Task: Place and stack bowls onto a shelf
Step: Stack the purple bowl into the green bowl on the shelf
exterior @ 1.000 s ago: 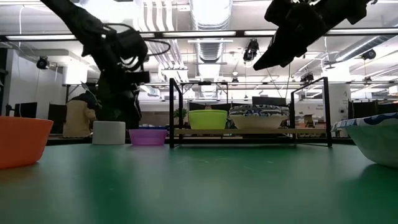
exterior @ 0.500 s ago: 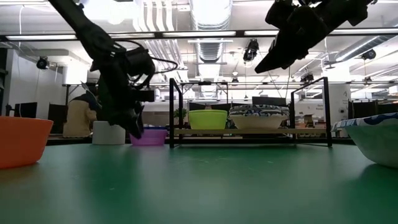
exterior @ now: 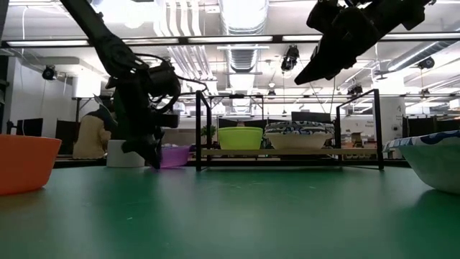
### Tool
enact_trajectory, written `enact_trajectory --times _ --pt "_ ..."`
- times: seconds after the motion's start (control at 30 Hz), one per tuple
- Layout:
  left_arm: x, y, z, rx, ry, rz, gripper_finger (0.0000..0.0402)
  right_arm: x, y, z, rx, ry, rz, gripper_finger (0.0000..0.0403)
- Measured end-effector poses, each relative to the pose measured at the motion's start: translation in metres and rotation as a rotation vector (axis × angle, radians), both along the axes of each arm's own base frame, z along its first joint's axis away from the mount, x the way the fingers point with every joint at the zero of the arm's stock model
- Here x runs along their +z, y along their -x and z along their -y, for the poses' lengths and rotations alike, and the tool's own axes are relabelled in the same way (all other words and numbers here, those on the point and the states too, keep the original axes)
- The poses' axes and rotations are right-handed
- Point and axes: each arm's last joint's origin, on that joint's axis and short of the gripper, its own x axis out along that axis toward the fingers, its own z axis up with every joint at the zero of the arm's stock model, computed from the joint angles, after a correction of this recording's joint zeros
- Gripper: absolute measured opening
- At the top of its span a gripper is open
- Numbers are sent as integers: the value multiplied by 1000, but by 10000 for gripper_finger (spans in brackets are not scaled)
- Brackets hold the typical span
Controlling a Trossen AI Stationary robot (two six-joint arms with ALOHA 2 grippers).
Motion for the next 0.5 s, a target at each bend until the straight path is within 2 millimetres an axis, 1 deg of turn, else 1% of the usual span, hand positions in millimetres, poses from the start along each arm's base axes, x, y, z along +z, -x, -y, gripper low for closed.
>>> enact_trajectory --times 0.23,0.27,0.37,0.5 --pt "3 3 3 50 29 4 12 0 0 0 0 -1 0 9" --pt "3 4 4 60 36 3 7 0 0 0 0 -1 0 9" --pt "5 5 9 79 56 2 8 0 0 0 0 -1 0 9" --pt "11 4 24 81 83 -4 1 0 0 0 0 -1 -1 9"
